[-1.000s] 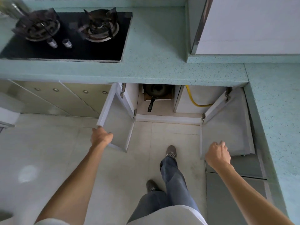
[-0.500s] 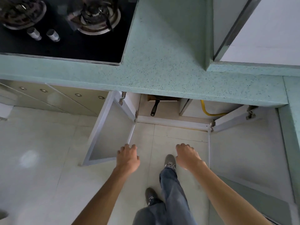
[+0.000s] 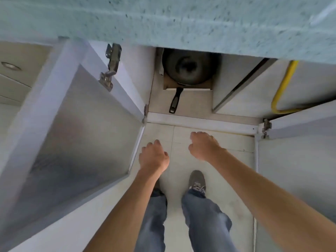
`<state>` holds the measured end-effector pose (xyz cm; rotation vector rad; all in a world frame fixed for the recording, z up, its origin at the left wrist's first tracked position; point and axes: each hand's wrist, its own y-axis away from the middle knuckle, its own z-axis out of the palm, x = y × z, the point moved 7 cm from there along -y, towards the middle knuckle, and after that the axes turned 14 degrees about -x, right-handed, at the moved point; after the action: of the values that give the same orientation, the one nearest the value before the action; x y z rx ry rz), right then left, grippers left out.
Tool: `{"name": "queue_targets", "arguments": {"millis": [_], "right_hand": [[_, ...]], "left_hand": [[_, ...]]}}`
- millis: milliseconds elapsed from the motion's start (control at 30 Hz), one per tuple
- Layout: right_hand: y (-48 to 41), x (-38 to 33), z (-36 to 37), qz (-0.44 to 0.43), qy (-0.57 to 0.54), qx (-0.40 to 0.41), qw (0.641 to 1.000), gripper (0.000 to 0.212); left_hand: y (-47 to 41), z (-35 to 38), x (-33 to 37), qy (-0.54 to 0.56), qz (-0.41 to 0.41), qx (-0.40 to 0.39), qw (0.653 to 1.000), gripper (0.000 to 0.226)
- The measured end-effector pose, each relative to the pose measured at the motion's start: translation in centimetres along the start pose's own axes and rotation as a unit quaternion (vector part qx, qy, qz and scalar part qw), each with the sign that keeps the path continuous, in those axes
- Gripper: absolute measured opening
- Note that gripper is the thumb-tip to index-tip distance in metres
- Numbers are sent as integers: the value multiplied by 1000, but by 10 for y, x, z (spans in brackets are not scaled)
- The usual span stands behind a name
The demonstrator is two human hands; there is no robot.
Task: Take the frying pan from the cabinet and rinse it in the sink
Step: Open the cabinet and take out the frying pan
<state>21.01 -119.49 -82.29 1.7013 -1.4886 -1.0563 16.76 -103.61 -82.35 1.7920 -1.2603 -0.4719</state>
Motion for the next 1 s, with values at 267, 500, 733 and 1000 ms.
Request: {"name": "queue_targets", "arguments": {"millis": [267, 500, 733, 1000], "right_hand": [[-170, -1, -14, 13, -163, 121, 979, 37], [-270, 22, -57, 6, -412, 169, 895, 58], [-333, 20, -56, -94, -595, 144, 785, 40], [-337, 0, -48, -251, -762, 21, 596, 10]], "left_hand": [[-182, 10, 9, 128, 74, 128, 981, 41], [-302, -36, 39, 333, 122, 184, 917, 35], [-365, -67, 75, 490, 172, 146, 842, 28], [-393, -58, 85, 618, 172, 57, 765, 32]]}}
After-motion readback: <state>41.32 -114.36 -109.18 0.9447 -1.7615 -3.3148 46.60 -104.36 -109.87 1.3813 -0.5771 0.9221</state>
